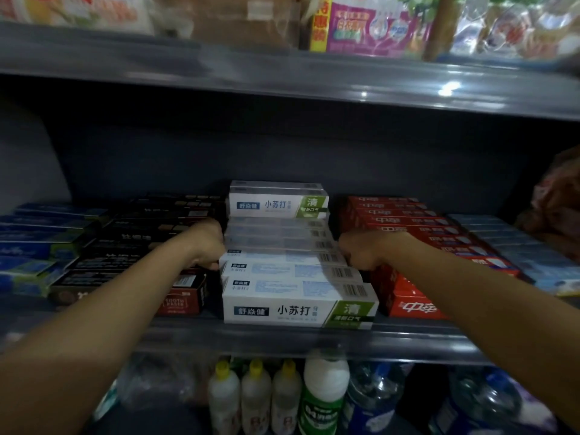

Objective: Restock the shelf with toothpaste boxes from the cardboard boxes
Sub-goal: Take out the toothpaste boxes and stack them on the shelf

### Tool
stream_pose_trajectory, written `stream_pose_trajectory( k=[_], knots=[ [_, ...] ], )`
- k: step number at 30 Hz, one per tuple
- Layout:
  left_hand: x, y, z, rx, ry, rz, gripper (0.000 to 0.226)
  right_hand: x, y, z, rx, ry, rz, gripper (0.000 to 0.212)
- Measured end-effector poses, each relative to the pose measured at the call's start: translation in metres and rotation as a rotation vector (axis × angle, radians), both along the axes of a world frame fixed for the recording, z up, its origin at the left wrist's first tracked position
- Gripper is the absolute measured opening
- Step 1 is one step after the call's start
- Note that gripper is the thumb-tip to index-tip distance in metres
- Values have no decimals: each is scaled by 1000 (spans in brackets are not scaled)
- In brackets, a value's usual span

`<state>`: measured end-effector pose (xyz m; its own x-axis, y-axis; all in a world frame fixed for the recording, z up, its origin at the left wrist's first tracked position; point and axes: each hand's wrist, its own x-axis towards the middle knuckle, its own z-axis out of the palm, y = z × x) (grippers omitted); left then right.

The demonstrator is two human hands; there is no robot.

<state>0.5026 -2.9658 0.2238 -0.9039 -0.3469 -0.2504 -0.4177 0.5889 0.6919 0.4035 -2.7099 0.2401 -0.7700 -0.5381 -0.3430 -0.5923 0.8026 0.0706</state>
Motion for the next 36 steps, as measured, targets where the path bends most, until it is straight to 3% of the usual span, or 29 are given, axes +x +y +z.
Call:
stream_pose_trajectory(
  k=[3,8,12,17,28,36],
  knots=[
    [7,4,1,15,44,23,17,0,4,-2,-52,-37,4,17],
    [13,7,1,-9,61,50,20,3,6,4,-69,-67,-3,19],
    [20,8,6,-139,31,19,31,9,11,14,22,-71,-24,18],
    [20,8,3,-293,-23,-56,10,21,18,12,69,-89,-8,20],
    [21,4,0,-351,-32,-42,22,30,9,6,-21,-53,13,28],
    [29,10,6,-380,4,-80,20,38,19,16,-14,11,69,13]
  ],
)
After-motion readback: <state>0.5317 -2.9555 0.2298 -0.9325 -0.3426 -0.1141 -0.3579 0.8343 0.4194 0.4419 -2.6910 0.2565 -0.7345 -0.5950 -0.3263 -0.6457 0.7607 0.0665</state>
